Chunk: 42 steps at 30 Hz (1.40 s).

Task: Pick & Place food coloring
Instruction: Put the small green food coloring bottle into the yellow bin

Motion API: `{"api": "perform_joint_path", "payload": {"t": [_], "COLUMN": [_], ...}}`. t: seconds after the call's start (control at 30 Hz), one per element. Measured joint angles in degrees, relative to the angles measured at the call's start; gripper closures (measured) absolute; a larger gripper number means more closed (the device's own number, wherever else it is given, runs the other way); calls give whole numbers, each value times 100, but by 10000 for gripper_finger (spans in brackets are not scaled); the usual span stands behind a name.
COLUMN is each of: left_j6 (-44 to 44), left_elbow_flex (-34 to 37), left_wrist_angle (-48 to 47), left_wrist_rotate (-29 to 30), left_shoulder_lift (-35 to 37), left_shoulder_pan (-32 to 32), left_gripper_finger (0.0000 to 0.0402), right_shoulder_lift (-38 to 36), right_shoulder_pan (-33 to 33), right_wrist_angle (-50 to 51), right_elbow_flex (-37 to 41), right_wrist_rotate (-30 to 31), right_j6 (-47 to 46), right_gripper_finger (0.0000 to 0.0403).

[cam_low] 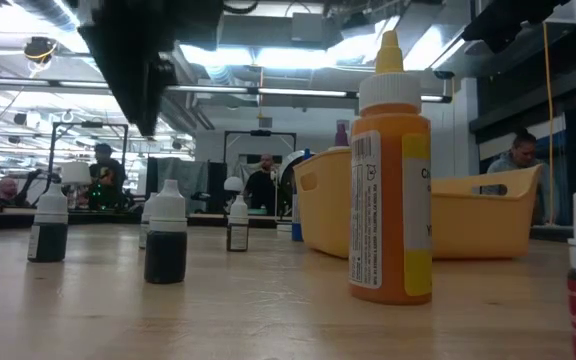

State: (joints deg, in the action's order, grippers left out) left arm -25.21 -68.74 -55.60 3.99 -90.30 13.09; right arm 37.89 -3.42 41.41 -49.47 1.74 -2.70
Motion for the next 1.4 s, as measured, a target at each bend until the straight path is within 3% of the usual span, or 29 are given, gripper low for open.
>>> {"api": "perform_joint_path", "payload": {"t": [0.13, 0.37, 0.73, 0.93, 1.4], "left_j6": [397, 988, 931, 861, 901], "left_elbow_flex": [434, 1095, 1762, 1792, 1792], "left_wrist_angle": [805, 1361, 2531, 2636, 2973], "left_wrist_rotate": [25, -54, -262, -416, -832], "left_shoulder_lift": [0, 0, 0, -61, -415], "left_shoulder_pan": [-56, -133, -347, -386, -384], "left_gripper_finger": [154, 148, 148, 149, 242], "right_shoulder_lift": [-2, 0, 0, -2, 0], "right_shoulder_pan": [0, 0, 0, 0, 0], "right_wrist_angle": [0, 24, 33, 50, 91], "right_elbow_flex": [0, 0, 0, 0, 0], "right_wrist_rotate": [10, 15, 17, 19, 25], "right_j6": [-2, -2, 0, 29, 145], "right_gripper_finger": [359, 359, 359, 359, 359]}}
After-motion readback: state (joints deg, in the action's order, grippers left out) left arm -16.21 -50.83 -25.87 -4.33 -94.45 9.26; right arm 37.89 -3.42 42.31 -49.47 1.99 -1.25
